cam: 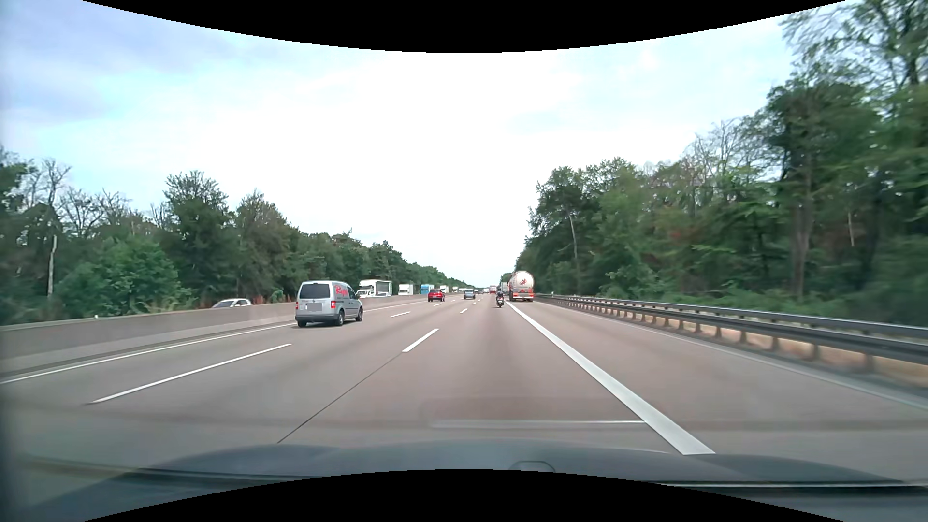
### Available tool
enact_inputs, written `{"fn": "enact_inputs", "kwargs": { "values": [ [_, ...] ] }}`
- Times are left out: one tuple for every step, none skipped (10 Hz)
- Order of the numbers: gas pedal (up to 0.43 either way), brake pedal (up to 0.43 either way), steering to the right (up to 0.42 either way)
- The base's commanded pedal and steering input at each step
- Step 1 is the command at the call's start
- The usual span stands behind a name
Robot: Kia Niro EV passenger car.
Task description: Follow the waypoints while adhering to traffic rules and regulations
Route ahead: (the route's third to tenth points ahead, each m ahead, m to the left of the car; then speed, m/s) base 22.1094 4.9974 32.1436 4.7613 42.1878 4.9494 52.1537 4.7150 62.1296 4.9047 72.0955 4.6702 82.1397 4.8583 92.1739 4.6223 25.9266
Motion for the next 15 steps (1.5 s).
{"fn": "enact_inputs", "kwargs": {
  "values": [
    [0.220,0.000,-0.004],
    [0.220,0.000,-0.005],
    [0.220,0.000,-0.005],
    [0.220,0.000,-0.005],
    [0.220,0.000,-0.005],
    [0.220,0.000,-0.004],
    [0.220,0.000,-0.004],
    [0.220,0.000,-0.003],
    [0.220,0.000,-0.003],
    [0.220,0.000,-0.004],
    [0.220,0.000,-0.003],
    [0.220,0.000,-0.004],
    [0.220,0.000,-0.003],
    [0.220,0.000,-0.003],
    [0.220,0.000,-0.004]
  ]
}}
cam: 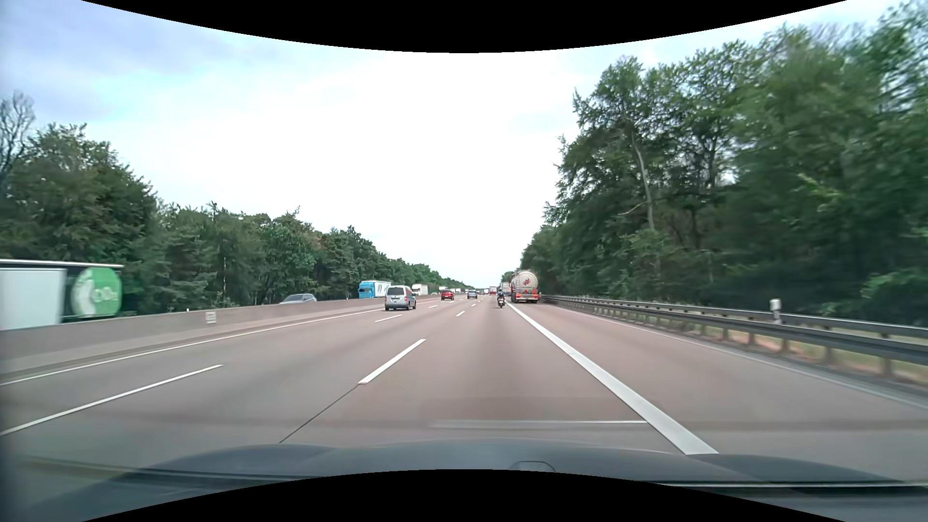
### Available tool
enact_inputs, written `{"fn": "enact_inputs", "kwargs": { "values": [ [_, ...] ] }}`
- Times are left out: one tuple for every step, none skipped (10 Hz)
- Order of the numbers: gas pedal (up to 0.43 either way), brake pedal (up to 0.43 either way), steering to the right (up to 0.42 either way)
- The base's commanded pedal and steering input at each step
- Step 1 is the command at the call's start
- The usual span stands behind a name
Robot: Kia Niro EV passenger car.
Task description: Follow the waypoints while adhering to traffic rules and regulations
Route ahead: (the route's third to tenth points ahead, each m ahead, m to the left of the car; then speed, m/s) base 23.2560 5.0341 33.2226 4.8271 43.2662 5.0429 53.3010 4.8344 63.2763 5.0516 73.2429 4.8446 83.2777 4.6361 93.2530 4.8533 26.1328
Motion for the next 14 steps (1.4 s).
{"fn": "enact_inputs", "kwargs": {
  "values": [
    [0.220,0.000,-0.004],
    [0.220,0.000,-0.003],
    [0.220,0.000,-0.003],
    [0.220,0.000,-0.003],
    [0.220,0.000,-0.003],
    [0.220,0.000,-0.004],
    [0.220,0.000,-0.004],
    [0.220,0.000,-0.004],
    [0.220,0.000,-0.004],
    [0.220,0.000,-0.003],
    [0.220,0.000,-0.004],
    [0.220,0.000,-0.003],
    [0.220,0.000,-0.003],
    [0.220,0.000,-0.003]
  ]
}}
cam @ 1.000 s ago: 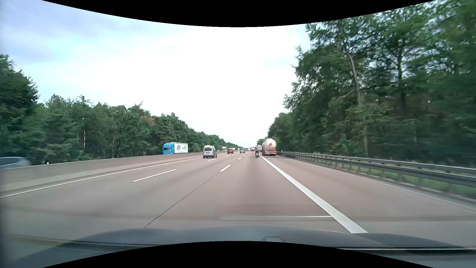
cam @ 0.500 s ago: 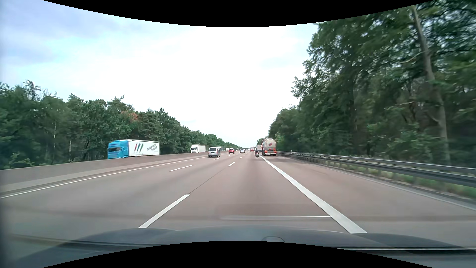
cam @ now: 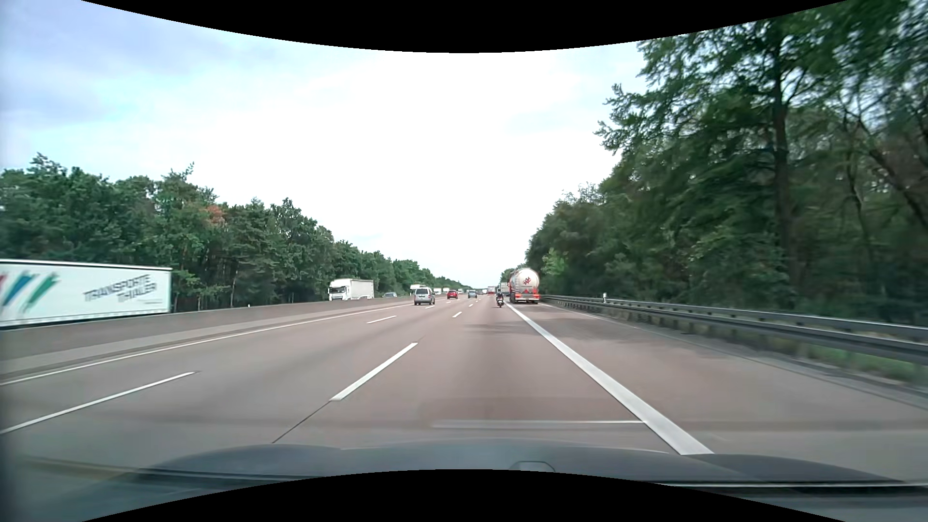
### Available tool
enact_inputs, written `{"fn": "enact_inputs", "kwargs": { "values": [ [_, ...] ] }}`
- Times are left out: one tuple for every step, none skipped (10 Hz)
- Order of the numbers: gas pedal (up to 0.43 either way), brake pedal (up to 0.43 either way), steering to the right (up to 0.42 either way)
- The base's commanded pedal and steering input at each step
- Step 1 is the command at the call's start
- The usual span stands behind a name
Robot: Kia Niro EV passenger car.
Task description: Follow the waypoints while adhering to traffic rules and regulations
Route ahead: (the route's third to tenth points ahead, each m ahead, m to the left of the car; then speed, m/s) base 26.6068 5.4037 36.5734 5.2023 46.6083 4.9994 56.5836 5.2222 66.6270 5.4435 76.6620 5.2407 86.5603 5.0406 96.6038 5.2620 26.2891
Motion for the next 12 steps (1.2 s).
{"fn": "enact_inputs", "kwargs": {
  "values": [
    [0.220,0.000,-0.004],
    [0.220,0.000,-0.005],
    [0.220,0.000,-0.005],
    [0.220,0.000,-0.005],
    [0.220,0.000,-0.006],
    [0.220,0.000,-0.005],
    [0.220,0.000,-0.006],
    [0.220,0.000,-0.006],
    [0.220,0.000,-0.006],
    [0.220,0.000,-0.006],
    [0.220,0.000,-0.006],
    [0.220,0.000,-0.005]
  ]
}}
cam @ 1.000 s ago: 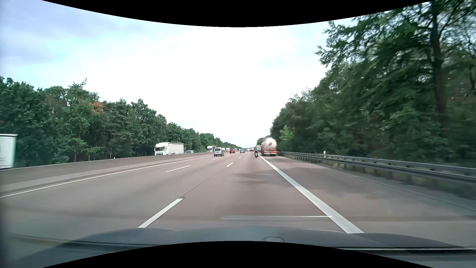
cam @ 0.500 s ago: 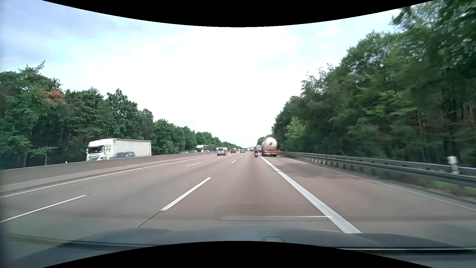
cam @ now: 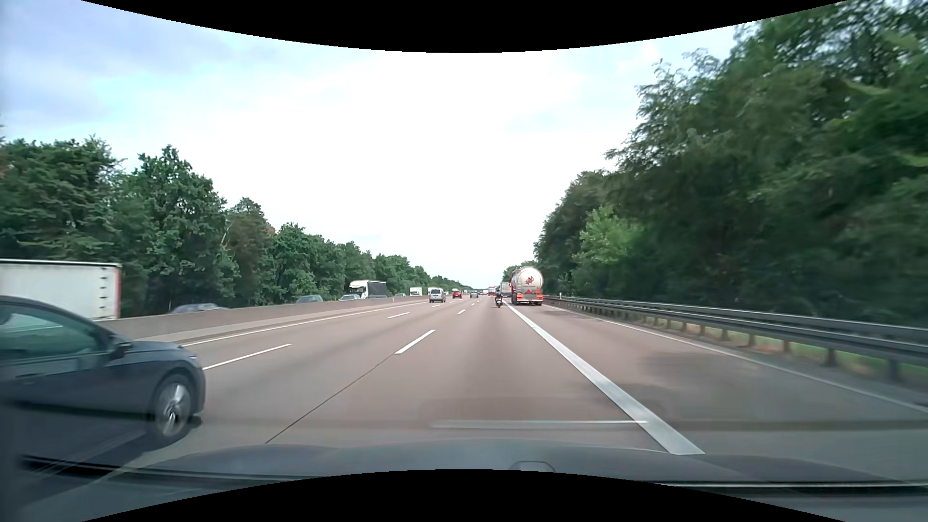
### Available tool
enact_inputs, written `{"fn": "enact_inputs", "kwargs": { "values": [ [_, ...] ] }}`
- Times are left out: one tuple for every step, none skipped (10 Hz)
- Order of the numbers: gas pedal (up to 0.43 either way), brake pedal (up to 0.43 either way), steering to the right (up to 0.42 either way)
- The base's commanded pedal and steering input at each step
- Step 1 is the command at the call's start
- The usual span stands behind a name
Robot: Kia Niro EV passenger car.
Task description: Follow the waypoints while adhering to traffic rules and regulations
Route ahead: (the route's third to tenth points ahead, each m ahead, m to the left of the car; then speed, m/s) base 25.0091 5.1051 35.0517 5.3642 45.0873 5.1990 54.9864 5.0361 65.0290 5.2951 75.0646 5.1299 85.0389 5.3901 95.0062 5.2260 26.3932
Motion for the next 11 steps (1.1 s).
{"fn": "enact_inputs", "kwargs": {
  "values": [
    [0.220,0.000,-0.005],
    [0.209,0.000,-0.005],
    [0.177,0.000,-0.005],
    [0.150,0.000,-0.005],
    [0.138,0.000,-0.005],
    [0.130,0.000,-0.005],
    [0.118,0.000,-0.005],
    [0.110,0.000,-0.005],
    [0.110,0.000,-0.005],
    [0.110,0.000,-0.005],
    [0.110,0.000,-0.005]
  ]
}}
